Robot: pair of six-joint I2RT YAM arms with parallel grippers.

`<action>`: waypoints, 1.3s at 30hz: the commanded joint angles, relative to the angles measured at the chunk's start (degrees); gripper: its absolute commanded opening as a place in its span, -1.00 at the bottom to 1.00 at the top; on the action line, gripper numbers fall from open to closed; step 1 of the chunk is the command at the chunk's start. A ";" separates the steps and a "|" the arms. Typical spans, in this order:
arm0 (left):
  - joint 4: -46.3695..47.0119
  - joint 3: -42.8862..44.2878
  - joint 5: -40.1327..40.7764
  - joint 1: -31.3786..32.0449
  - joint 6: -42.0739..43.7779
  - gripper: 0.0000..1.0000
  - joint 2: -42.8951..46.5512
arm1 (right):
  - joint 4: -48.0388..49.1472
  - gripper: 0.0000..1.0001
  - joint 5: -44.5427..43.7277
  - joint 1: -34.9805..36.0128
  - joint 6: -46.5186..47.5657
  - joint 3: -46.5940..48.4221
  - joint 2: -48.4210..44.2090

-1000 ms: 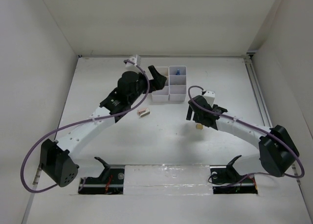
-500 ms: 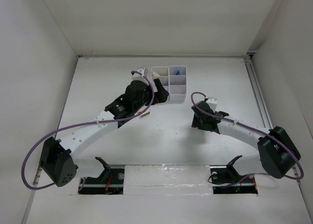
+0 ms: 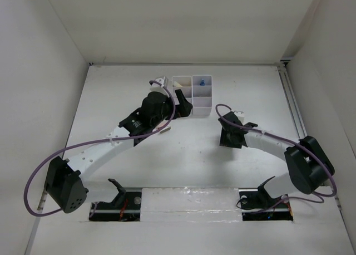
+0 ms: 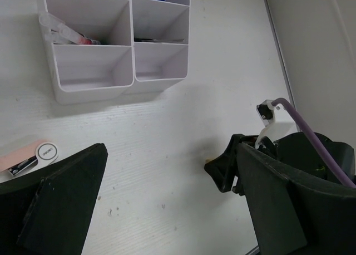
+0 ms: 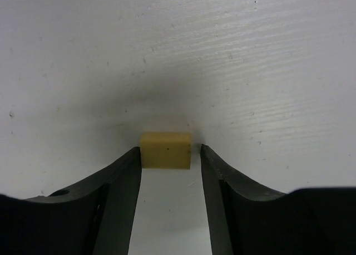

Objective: Sort the stationery into containers
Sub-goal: Pick up the stationery from the center of the board.

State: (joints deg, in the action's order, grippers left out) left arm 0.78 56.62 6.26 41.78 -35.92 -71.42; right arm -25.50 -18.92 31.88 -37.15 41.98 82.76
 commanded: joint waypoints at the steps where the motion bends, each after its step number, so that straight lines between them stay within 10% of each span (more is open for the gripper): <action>1: 1.51 0.77 0.68 0.06 1.47 1.00 1.02 | -0.78 0.02 1.60 -0.77 1.29 2.58 -0.06; 10: 1.51 1.30 -0.64 -2.32 2.61 1.00 0.49 | 0.00 -1.00 3.79 -0.77 2.86 2.58 -0.06; 20: 2.21 -0.99 -16.71 -2.32 3.75 1.00 -1.18 | 16.43 -1.00 13.09 11.72 18.31 0.21 -23.32; 26: 7.82 -4.49 -36.99 -2.32 -0.28 1.00 0.66 | 15.83 -1.00 22.96 14.96 28.60 6.52 -22.56; 39: 15.04 -10.04 -45.29 -2.32 -6.17 0.91 -0.03 | 16.36 -1.00 19.02 18.75 33.37 8.39 -22.56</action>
State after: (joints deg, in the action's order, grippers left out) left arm 11.79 46.83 -33.54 38.87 -40.16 -71.79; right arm -12.43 3.51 49.93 -5.74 47.33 61.30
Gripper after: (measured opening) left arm 0.962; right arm 0.393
